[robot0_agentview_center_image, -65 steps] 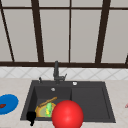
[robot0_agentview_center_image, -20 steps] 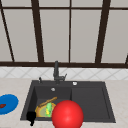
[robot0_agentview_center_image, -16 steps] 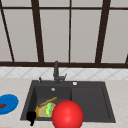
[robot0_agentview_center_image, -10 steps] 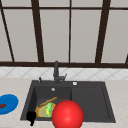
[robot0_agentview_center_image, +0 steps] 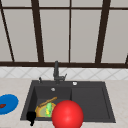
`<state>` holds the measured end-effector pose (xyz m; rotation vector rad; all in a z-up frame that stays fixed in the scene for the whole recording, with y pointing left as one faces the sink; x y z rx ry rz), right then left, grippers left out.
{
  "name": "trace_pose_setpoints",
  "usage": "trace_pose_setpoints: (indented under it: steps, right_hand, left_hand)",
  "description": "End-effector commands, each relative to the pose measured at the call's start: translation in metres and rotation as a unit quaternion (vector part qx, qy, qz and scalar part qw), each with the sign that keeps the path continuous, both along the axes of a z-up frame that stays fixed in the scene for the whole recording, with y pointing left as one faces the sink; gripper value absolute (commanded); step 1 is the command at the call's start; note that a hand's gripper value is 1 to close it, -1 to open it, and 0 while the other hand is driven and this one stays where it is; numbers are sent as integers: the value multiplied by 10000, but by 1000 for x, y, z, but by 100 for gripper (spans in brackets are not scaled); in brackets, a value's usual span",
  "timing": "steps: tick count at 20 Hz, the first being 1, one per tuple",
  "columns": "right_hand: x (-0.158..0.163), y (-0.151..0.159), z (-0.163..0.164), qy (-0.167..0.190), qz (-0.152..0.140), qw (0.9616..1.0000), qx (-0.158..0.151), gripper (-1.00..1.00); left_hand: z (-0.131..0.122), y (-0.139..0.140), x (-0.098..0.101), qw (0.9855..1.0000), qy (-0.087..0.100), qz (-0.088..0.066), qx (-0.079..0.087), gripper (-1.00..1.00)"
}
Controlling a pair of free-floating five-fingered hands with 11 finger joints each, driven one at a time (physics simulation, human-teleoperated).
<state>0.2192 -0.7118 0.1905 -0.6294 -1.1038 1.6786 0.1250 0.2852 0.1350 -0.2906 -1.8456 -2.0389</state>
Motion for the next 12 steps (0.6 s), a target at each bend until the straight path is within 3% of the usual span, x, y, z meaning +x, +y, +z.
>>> trace_pose_setpoints:
  steps: [1,7,12]
  right_hand:
    - [0,18,8,-204,-255,9995,1,-100]
    - [5,44,12,-76,-298,9993,-195,-100]
    - [6,46,3,45,56,9995,-312,-100]
  left_hand:
    - [0,0,0,10000,0,0,0,0]
    - [0,0,0,10000,0,0,0,0]
    - [0,0,0,10000,0,0,0,0]
